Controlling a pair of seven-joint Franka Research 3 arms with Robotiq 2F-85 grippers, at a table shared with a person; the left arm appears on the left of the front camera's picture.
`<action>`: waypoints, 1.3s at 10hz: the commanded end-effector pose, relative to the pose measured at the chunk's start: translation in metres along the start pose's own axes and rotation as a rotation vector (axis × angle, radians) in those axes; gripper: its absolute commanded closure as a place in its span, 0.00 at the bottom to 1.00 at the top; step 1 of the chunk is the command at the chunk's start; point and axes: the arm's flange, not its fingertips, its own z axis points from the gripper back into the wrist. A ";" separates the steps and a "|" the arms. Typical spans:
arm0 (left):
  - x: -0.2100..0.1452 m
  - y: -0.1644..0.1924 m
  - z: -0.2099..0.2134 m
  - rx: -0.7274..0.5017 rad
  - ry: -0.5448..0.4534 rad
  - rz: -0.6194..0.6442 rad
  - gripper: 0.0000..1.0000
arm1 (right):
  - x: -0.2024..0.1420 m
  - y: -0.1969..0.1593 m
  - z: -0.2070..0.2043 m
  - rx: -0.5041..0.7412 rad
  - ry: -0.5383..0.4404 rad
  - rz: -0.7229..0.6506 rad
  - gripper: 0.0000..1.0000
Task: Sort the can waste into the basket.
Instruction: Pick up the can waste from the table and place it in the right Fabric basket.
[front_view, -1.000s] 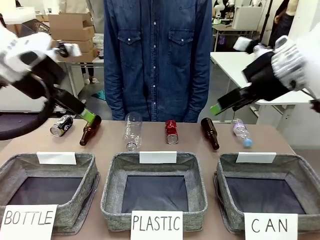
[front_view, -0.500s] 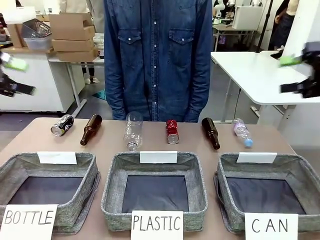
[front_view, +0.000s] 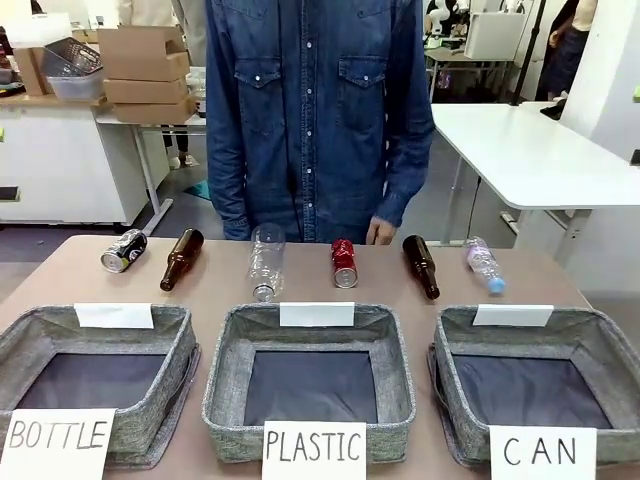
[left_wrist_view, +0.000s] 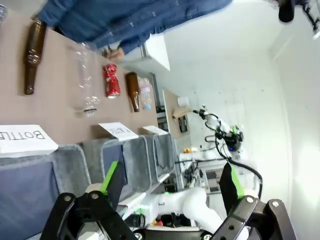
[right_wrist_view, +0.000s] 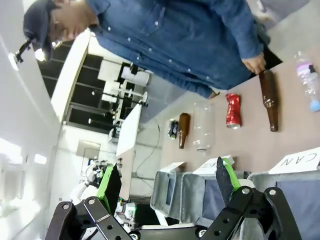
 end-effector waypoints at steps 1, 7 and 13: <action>0.006 -0.009 0.001 -0.059 0.042 -0.046 0.00 | 0.001 0.001 -0.006 0.049 0.037 0.010 0.00; 0.006 -0.009 0.001 -0.059 0.042 -0.046 0.00 | 0.001 0.008 -0.037 -0.125 0.139 0.058 0.00; 0.006 -0.009 0.001 -0.059 0.042 -0.046 0.00 | 0.020 0.008 -0.089 -0.235 0.320 0.134 0.00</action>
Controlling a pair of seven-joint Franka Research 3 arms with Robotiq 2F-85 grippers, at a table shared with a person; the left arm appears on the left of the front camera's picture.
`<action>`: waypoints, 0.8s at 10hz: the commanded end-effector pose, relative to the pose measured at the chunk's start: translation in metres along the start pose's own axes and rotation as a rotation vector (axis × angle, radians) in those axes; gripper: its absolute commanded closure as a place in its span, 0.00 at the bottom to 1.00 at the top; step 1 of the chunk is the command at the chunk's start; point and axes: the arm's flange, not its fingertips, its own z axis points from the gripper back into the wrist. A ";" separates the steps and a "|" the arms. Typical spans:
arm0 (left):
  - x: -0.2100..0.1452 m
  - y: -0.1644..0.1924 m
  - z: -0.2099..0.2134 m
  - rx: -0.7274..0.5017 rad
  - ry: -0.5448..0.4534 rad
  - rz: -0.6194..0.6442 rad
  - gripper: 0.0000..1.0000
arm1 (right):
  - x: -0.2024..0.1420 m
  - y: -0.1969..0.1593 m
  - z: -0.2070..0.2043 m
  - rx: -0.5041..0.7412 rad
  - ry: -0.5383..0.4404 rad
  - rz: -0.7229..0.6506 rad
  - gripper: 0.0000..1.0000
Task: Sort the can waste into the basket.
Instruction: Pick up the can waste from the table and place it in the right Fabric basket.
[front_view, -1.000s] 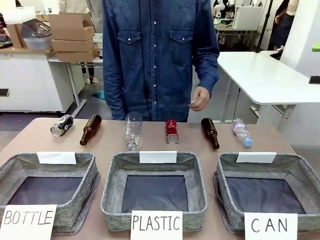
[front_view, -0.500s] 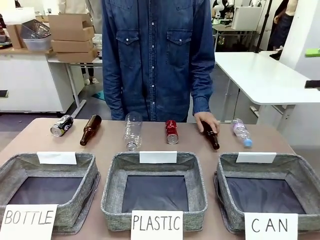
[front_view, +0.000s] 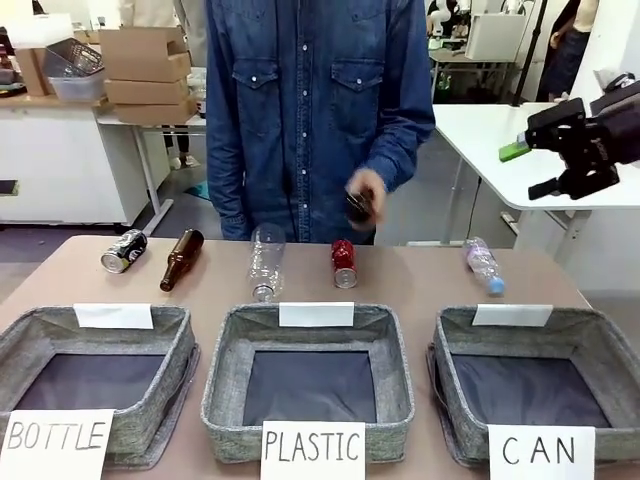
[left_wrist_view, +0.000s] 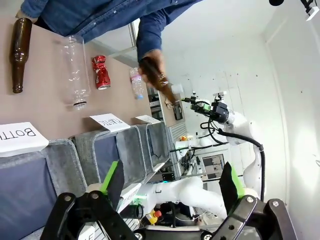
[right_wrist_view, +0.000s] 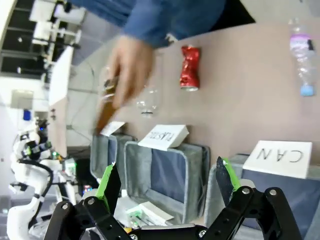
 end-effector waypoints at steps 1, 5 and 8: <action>0.002 -0.001 -0.001 -0.025 -0.008 -0.024 0.00 | -0.028 -0.017 0.071 0.139 -0.036 -0.006 0.00; 0.002 -0.001 -0.001 -0.025 -0.008 -0.024 0.00 | -0.061 -0.036 0.099 0.068 -0.102 -0.072 0.00; 0.002 -0.001 -0.001 -0.025 -0.008 -0.024 0.00 | -0.059 -0.038 0.093 0.027 -0.103 -0.077 0.00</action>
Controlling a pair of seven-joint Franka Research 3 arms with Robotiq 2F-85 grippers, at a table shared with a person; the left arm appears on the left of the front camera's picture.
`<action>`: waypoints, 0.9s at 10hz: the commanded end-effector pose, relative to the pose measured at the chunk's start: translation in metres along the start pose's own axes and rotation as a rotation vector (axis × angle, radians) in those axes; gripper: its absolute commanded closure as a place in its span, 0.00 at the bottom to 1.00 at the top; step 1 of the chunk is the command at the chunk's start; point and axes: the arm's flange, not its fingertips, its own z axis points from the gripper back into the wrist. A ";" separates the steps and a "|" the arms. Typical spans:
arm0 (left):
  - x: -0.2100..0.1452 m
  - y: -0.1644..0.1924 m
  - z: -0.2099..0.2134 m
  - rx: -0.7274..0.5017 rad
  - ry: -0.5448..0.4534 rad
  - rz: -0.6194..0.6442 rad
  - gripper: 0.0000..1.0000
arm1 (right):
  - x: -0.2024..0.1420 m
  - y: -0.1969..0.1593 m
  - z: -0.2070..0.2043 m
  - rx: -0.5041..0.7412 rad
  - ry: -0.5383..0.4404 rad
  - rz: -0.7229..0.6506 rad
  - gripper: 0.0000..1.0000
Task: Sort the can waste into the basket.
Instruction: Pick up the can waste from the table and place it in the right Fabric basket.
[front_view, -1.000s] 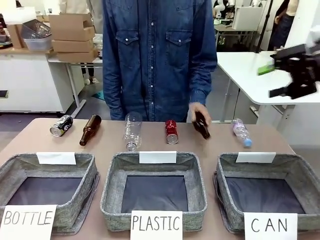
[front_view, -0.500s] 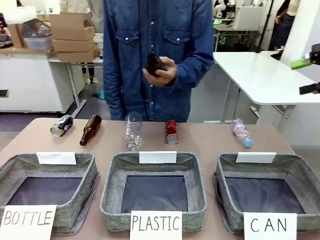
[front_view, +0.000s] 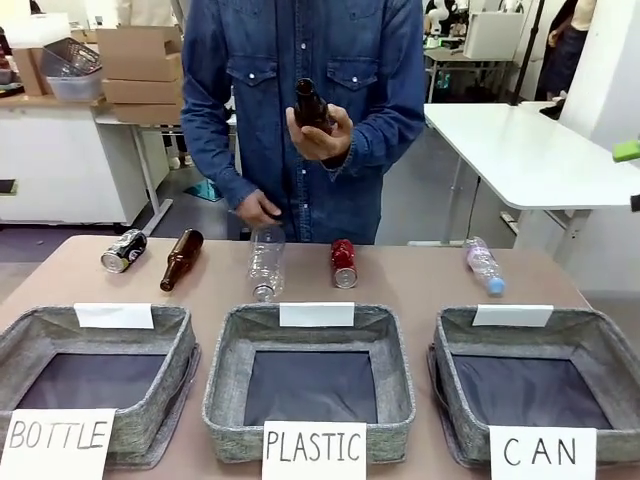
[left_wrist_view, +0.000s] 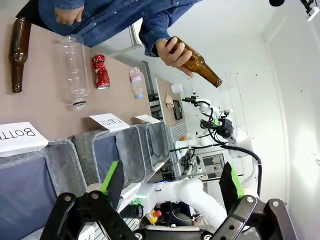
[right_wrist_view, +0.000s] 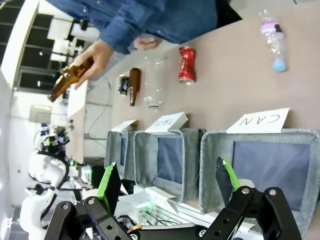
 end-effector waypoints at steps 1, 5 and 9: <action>0.002 -0.001 -0.001 -0.024 -0.010 -0.023 0.00 | 0.003 0.000 -0.004 -0.035 -0.013 -0.024 0.00; 0.002 -0.001 -0.001 -0.024 -0.010 -0.023 0.00 | 0.009 0.005 -0.014 -0.050 0.018 -0.007 0.00; 0.002 -0.001 -0.001 -0.024 -0.010 -0.023 0.00 | 0.012 0.009 -0.020 -0.057 0.039 0.002 0.00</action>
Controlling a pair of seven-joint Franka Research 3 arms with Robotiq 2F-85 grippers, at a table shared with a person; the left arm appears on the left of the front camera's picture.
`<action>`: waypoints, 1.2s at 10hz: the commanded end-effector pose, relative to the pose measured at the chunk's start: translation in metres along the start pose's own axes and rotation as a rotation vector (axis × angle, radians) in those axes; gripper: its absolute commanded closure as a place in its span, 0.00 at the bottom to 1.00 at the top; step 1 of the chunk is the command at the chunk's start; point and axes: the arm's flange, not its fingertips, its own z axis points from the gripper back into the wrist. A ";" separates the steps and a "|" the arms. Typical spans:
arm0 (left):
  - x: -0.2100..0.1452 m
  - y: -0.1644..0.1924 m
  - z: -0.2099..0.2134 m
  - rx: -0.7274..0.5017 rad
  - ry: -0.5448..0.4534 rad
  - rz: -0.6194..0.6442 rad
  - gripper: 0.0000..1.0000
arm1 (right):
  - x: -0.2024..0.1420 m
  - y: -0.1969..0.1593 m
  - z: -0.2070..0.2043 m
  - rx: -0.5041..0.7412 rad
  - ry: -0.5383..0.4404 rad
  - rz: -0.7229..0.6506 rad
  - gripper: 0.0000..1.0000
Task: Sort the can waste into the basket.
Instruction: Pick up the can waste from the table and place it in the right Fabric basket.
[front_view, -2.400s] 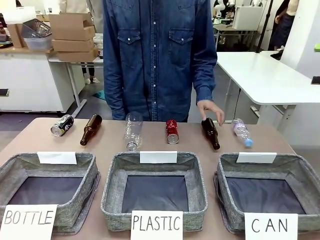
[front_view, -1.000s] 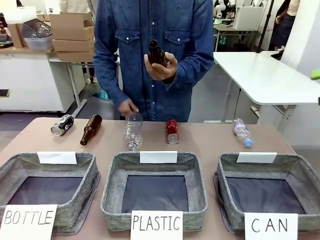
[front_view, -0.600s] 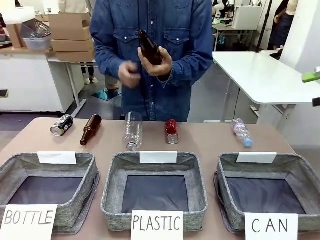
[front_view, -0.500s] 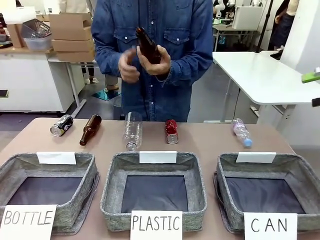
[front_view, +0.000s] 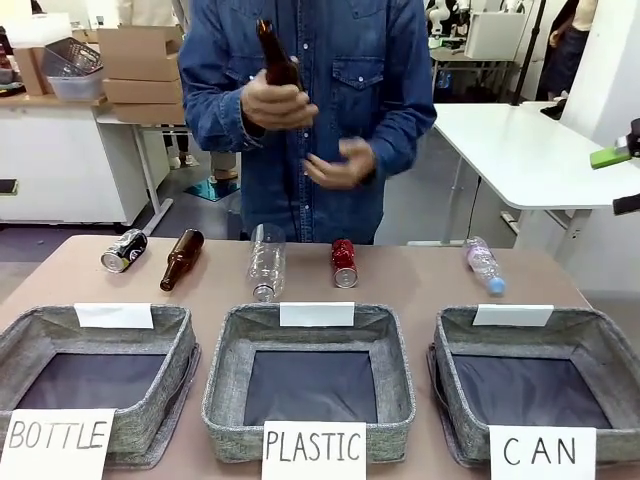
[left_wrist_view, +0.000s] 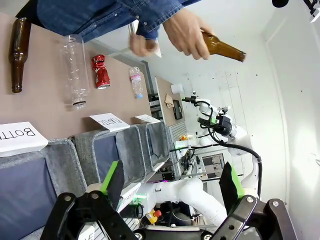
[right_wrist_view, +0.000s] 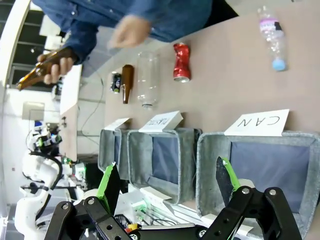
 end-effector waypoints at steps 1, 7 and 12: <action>0.002 -0.001 -0.001 -0.023 -0.010 -0.023 0.00 | 0.006 0.006 -0.002 -0.029 0.015 -0.002 0.00; 0.002 -0.001 -0.001 -0.023 -0.010 -0.023 0.00 | 0.042 0.046 -0.099 -0.158 0.190 0.119 0.00; 0.002 -0.001 -0.001 -0.023 -0.010 -0.023 0.00 | 0.064 0.049 -0.321 -0.310 0.361 0.176 0.00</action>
